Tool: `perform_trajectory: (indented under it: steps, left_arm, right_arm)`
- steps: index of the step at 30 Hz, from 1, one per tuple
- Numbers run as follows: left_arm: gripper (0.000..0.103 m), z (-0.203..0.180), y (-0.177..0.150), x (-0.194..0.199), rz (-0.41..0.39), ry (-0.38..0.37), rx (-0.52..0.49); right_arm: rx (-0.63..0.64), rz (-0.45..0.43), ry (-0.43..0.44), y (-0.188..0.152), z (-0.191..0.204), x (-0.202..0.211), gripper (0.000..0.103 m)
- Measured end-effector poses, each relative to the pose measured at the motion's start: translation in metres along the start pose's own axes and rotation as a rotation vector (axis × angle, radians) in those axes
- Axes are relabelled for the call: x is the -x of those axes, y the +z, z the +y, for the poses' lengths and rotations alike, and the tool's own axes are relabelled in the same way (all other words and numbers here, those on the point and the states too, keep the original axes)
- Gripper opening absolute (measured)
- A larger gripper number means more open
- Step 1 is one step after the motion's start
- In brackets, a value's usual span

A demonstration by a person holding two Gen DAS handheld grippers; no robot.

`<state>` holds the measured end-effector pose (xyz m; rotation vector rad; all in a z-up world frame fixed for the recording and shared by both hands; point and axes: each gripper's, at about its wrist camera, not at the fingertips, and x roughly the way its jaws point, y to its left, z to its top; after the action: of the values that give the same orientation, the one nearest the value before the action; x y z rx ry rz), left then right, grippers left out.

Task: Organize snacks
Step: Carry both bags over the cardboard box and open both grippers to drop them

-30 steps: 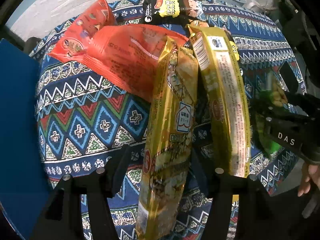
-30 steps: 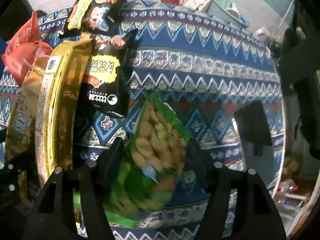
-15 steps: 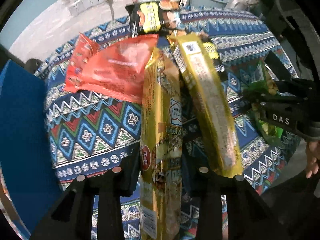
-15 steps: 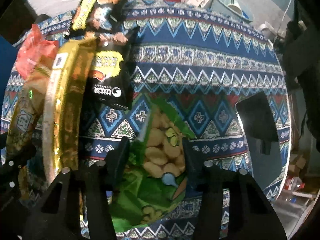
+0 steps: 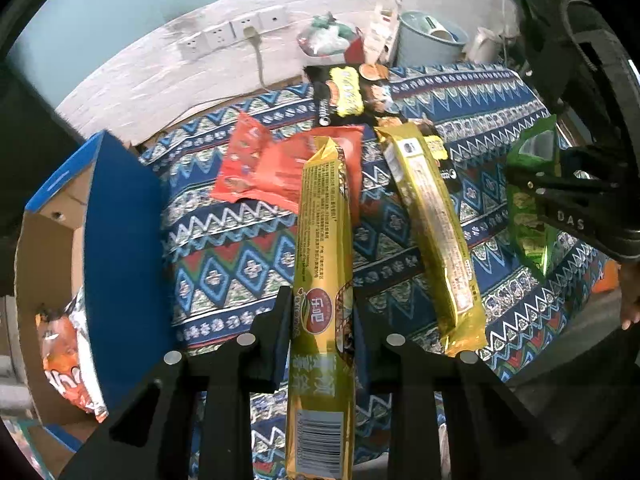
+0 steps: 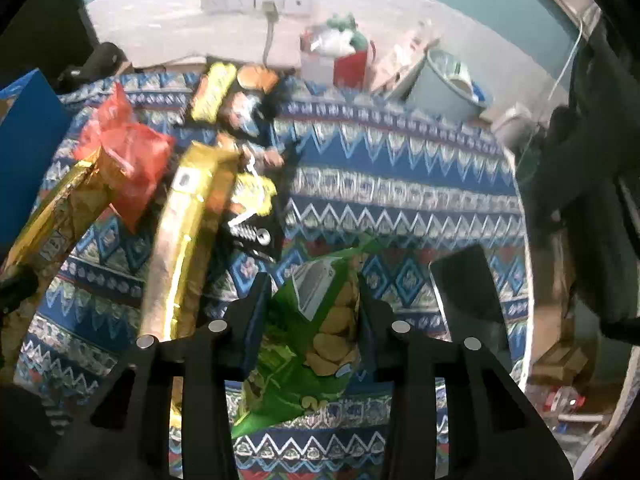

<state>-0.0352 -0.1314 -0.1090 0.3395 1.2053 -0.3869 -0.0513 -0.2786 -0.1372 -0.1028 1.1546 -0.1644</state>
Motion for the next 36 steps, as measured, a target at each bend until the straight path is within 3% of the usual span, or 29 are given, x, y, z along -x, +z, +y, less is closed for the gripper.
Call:
perform_trajectory:
  steps: [8,22,36]
  left_arm:
    - [0.027,0.021,-0.006,0.024,-0.062,0.065,0.002]
    - [0.027,0.069,-0.010,0.068,-0.141,0.089,0.085]
    - [0.027,0.118,-0.030,0.103,-0.229,0.167,0.121]
  right_arm:
    - [0.040,-0.083,0.003,0.020,0.013,0.021,0.031]
    - [0.102,-0.205,0.054,0.045,0.058,0.072,0.030]
    - [0.208,-0.274,0.139,0.071,0.136,0.110,0.030]
